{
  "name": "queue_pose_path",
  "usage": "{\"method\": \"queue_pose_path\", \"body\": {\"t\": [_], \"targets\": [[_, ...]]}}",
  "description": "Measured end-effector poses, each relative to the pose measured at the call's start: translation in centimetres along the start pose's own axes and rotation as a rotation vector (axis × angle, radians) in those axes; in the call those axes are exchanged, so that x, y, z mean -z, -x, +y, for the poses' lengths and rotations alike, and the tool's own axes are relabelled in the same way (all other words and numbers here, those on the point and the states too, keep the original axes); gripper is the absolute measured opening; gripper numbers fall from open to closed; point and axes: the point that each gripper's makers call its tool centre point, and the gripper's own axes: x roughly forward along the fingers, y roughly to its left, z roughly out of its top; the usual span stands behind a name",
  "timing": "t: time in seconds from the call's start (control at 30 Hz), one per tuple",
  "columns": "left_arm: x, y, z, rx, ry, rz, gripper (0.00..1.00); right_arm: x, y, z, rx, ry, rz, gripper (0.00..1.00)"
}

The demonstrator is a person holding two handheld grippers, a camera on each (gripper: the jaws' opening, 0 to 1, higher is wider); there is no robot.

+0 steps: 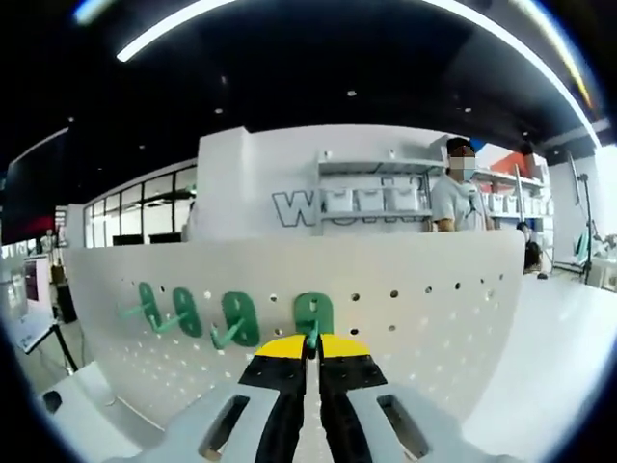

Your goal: Insert the hook assembly into the mounting plate slot until the hook locks in place.

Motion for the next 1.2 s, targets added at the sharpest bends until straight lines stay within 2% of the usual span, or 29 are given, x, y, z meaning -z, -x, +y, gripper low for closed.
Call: {"method": "queue_pose_path", "body": {"t": [0.1, 0.33, 0.53, 0.73, 1.03, 1.2], "targets": [[0.0, 0.3, 0.1, -0.006, 0.001, -0.003, 0.98, -0.1, 0.3, -0.1, 0.018, 0.038, -0.011, 0.13], [0.0, 0.6, 0.1, -0.007, 0.008, -0.009, 0.99, -1.0, 1.2, -0.6, 0.028, 0.022, -0.022, 0.22], [-0.2, 0.7, -0.2, 0.000, 0.002, -0.017, 1.00, -1.2, 2.6, -0.8, 0.017, 0.022, -0.022, 0.25], [-0.4, 1.1, -0.2, 0.000, -0.001, -0.022, 1.00, -0.7, 4.3, -0.8, 0.015, -0.006, 0.003, 0.32], [-0.5, 1.8, -0.1, -0.006, -0.005, -0.031, 1.00, 0.5, 7.4, 1.2, -0.036, -0.002, 0.035, 0.37], [-0.6, 2.1, -0.1, -0.011, 0.001, -0.042, 1.00, 1.5, 9.4, 2.3, -0.041, -0.027, 0.038, 0.43]]}}
